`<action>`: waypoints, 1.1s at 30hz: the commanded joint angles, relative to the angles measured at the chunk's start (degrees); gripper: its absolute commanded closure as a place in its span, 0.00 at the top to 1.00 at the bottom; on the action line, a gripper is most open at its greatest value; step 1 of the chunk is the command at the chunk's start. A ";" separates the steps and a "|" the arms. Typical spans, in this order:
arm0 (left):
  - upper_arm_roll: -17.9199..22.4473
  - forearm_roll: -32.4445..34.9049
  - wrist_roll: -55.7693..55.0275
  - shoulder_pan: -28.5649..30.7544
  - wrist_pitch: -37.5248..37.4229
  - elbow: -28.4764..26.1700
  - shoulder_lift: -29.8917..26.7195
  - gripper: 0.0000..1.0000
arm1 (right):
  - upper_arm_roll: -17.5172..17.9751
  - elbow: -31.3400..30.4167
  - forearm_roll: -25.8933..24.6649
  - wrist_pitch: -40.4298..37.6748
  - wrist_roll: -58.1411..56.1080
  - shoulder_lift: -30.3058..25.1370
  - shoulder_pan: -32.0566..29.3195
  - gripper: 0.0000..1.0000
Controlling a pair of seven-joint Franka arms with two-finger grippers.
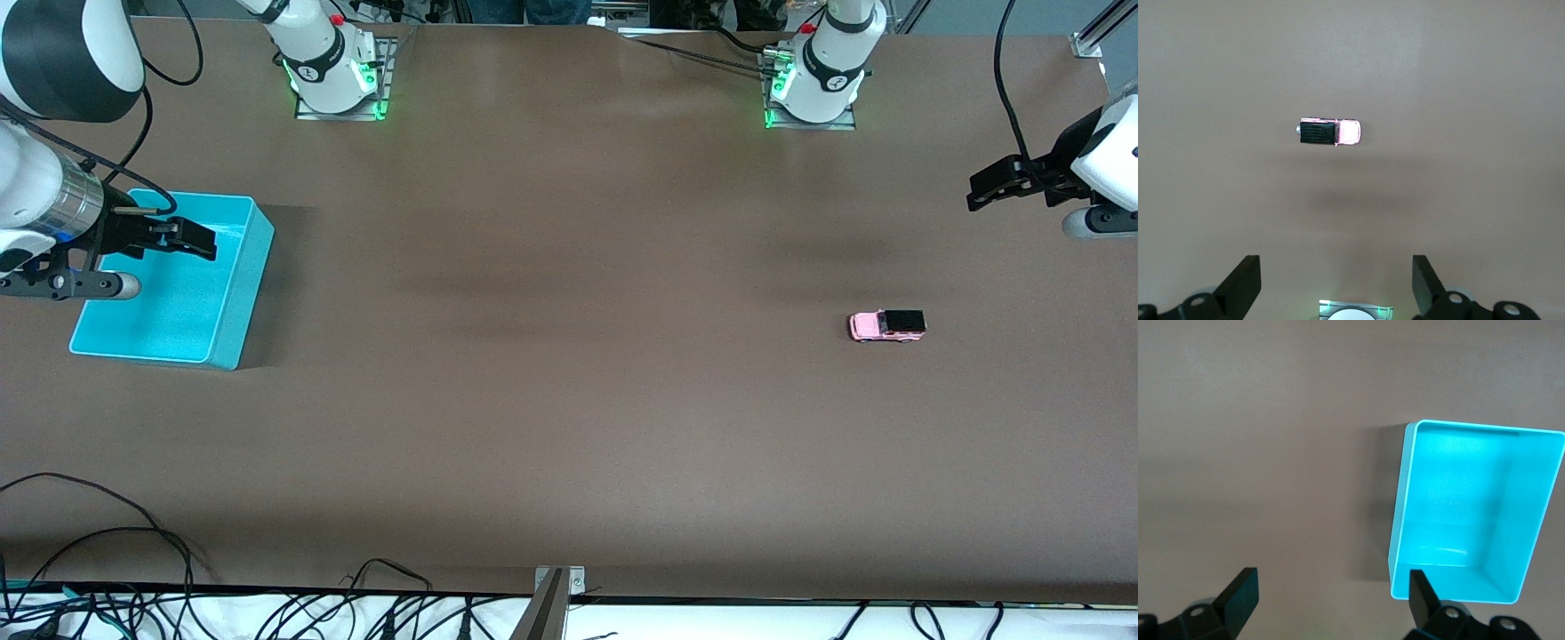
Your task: Wind and store pink jeep toy
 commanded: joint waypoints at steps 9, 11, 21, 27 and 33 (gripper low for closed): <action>-0.37 -0.75 0.72 0.69 -0.30 0.57 0.13 1.00 | 0.00 0.55 0.88 -0.44 -0.72 0.06 -0.20 1.00; -0.37 -0.75 0.72 0.69 -0.22 0.48 0.13 1.00 | 0.00 0.55 0.88 -0.36 -0.72 0.06 -0.20 1.00; -0.55 -0.48 0.81 0.69 0.49 -0.57 -0.40 1.00 | 0.00 0.55 0.88 -0.27 -0.72 0.06 -0.28 1.00; -0.46 -0.48 0.90 0.78 0.58 -1.63 -0.84 1.00 | -0.08 0.55 0.88 -0.27 -0.81 0.06 -0.37 1.00; -0.46 -0.48 0.99 1.22 2.94 -4.43 -2.85 1.00 | -0.08 0.55 0.88 -0.36 -0.81 0.06 -0.37 1.00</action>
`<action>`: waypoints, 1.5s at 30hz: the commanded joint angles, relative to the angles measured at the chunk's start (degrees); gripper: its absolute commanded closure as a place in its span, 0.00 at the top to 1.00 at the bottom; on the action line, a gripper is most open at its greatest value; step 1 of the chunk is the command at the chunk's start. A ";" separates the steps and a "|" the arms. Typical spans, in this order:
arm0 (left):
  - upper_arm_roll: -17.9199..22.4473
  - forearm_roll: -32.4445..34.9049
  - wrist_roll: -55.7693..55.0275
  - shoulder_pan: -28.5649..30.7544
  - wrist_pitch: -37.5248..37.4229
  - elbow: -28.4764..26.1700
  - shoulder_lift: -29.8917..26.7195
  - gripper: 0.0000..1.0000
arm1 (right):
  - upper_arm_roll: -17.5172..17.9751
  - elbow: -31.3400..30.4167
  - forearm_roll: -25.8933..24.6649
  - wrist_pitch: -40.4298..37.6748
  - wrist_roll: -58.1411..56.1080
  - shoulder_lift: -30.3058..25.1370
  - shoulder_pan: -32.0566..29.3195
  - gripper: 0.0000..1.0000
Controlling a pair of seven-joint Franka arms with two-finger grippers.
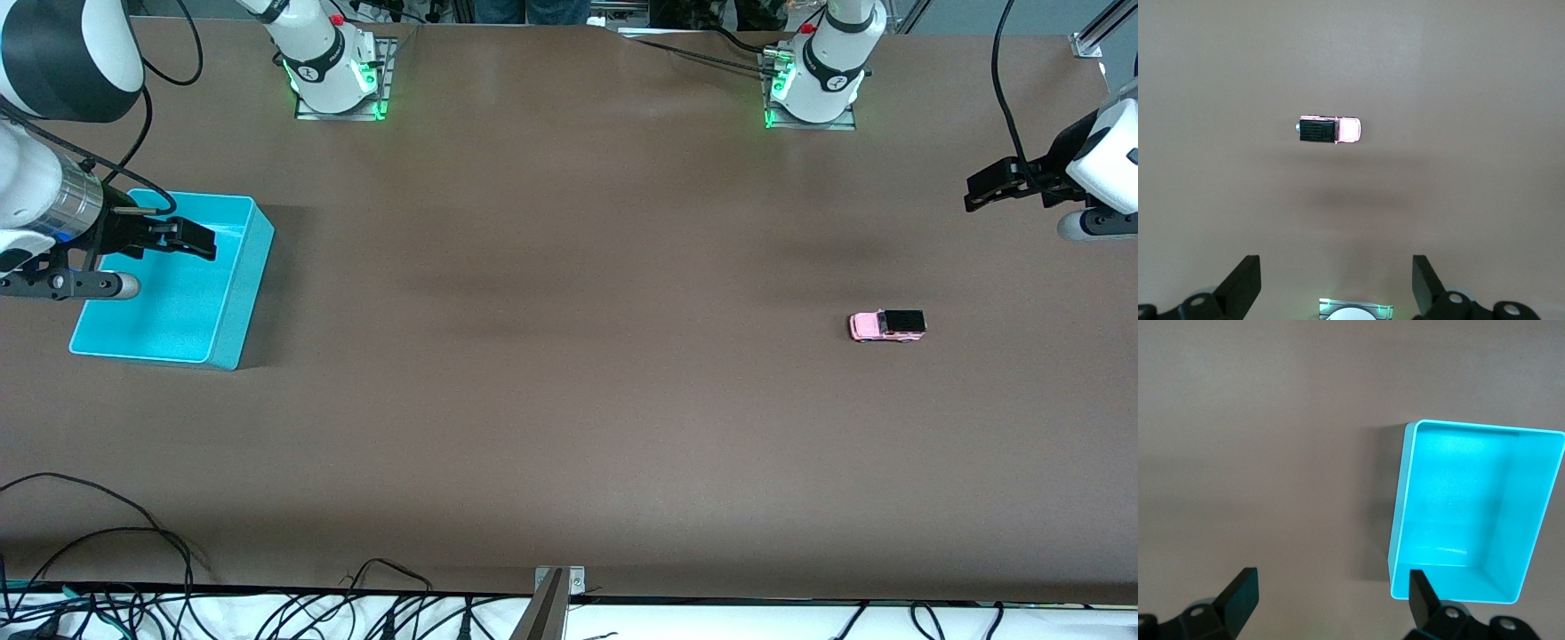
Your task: Wind and store pink jeep toy
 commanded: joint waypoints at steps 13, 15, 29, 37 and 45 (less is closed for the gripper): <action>-0.21 -0.48 5.91 3.57 7.01 -7.84 -5.13 1.00 | -0.07 0.55 0.88 -0.27 -0.70 0.06 -0.35 1.00; -0.21 -0.66 5.65 3.57 7.01 -7.49 -4.69 1.00 | -0.07 0.55 0.88 -0.27 -0.79 0.06 -0.35 1.00; -0.56 -0.40 4.06 3.05 6.48 -4.33 -2.15 1.00 | -0.07 0.55 0.88 -0.27 -0.70 0.06 -0.26 1.00; 0.14 -1.01 7.23 5.07 4.98 -4.23 -1.44 1.00 | -0.07 0.55 0.88 -0.27 -0.70 0.06 -0.26 1.00; 0.23 -1.09 6.62 5.07 5.94 -5.02 2.24 1.00 | -0.07 0.55 0.88 -0.27 -0.79 0.06 -0.26 1.00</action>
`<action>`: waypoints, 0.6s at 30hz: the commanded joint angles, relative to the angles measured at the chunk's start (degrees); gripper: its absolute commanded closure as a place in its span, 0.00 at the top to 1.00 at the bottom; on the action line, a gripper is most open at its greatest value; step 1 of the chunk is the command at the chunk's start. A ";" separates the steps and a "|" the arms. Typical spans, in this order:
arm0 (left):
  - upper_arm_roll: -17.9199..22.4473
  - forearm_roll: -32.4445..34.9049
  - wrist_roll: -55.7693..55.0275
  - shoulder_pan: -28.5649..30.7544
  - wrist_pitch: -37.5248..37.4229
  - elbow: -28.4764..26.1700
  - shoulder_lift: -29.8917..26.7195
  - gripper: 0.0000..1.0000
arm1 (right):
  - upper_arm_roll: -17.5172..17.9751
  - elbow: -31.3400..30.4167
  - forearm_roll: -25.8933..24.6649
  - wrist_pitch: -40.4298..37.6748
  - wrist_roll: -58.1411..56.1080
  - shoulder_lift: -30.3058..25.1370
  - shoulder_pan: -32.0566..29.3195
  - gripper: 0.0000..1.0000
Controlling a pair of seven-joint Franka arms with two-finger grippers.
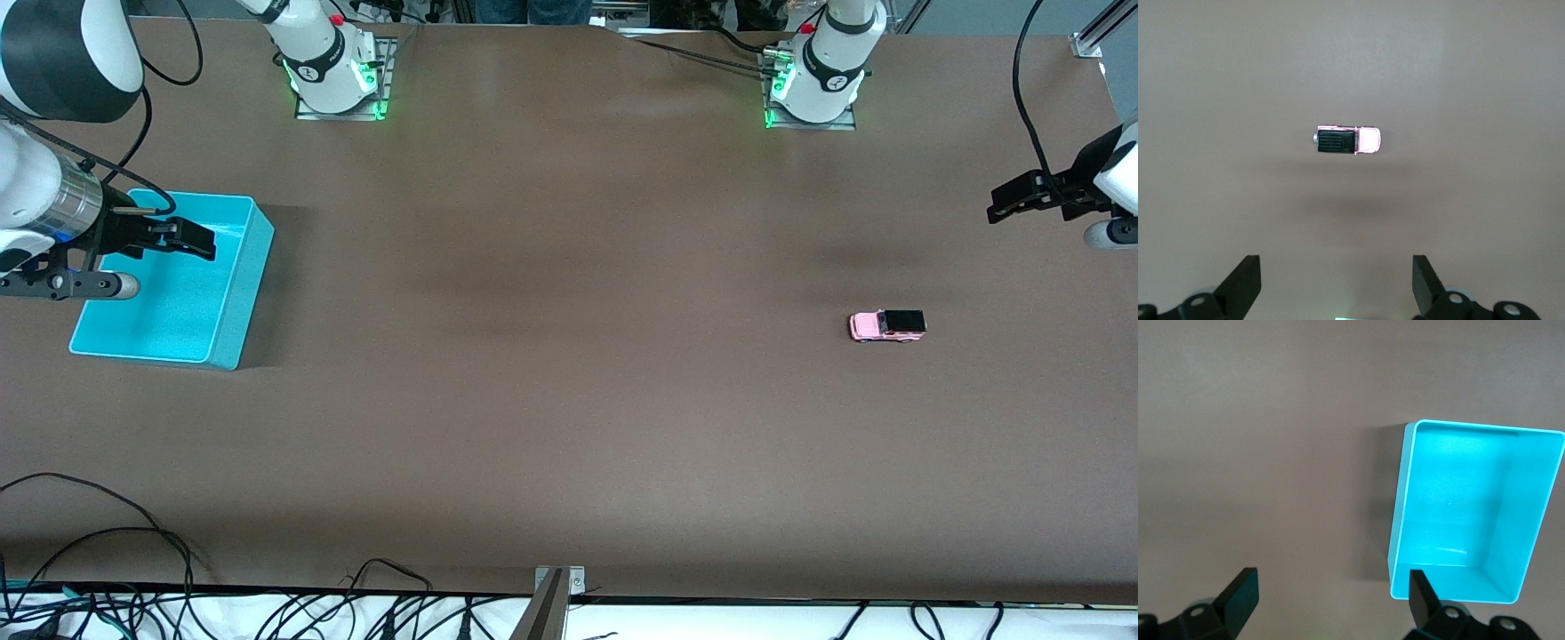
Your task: Wind and store pink jeep toy
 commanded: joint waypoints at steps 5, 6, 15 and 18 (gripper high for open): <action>-0.22 -1.01 0.58 -0.39 2.37 -1.02 3.17 1.00 | -0.02 0.55 0.88 -0.27 -0.78 0.06 -0.25 1.00; -0.22 -1.10 0.58 -0.39 3.25 -1.72 3.26 1.00 | -0.02 0.55 0.88 -0.27 -0.69 0.06 -0.25 1.00; -0.22 -0.84 1.28 0.23 23.02 -17.89 2.64 1.00 | -0.02 0.55 0.88 -0.27 -0.78 0.06 -0.34 1.00; -0.22 -0.57 1.28 0.40 26.72 -20.80 2.90 1.00 | -0.02 0.55 0.88 -0.27 -0.78 0.06 -0.25 1.00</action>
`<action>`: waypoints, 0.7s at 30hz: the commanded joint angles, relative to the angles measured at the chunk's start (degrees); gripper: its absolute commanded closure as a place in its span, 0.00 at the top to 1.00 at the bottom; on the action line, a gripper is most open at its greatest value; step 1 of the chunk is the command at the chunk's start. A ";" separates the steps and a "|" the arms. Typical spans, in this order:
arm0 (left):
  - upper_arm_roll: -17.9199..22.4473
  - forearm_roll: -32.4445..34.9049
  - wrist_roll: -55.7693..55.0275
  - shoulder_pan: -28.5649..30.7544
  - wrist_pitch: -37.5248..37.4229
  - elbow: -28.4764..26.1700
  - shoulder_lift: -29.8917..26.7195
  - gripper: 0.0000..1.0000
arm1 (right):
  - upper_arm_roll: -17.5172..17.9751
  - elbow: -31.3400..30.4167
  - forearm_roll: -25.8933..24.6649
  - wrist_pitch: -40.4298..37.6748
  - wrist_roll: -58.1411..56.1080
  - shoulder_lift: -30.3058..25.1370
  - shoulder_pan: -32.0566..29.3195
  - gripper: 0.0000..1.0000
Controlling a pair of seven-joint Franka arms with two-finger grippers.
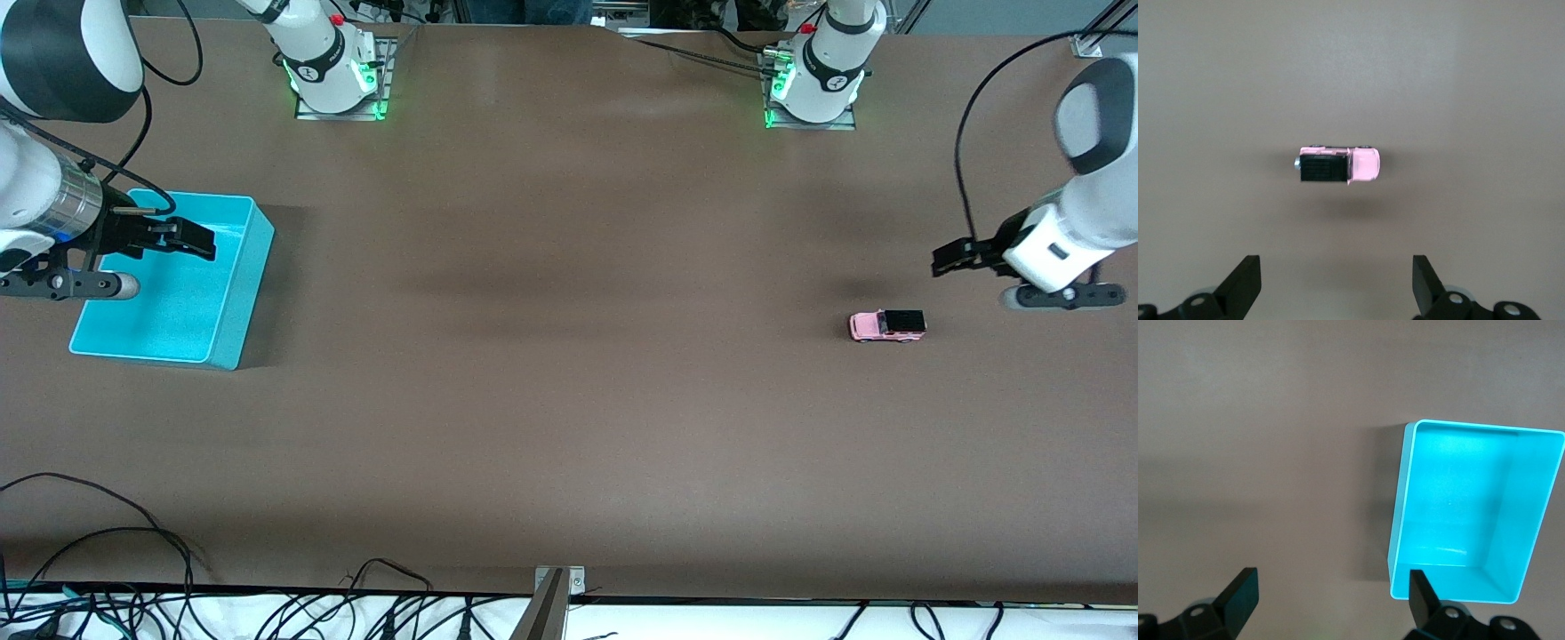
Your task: Wind and store pink jeep toy
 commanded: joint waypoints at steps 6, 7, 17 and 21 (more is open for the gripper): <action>0.03 -0.48 1.29 1.24 8.69 -7.35 2.34 1.00 | -0.02 0.55 0.88 -0.27 -0.78 0.06 -0.33 1.00; 0.11 -0.48 1.29 1.42 9.48 -7.44 3.04 1.00 | -0.02 0.55 0.88 -0.27 -0.78 0.06 -0.33 1.00; 0.02 -0.40 1.29 1.33 23.81 -16.40 2.87 1.00 | -0.02 0.55 0.88 -0.27 -0.78 0.06 -0.33 1.00; -0.33 -0.05 1.64 1.33 23.64 -16.49 3.40 1.00 | -0.02 0.55 0.88 -0.36 -0.87 0.06 -0.33 1.00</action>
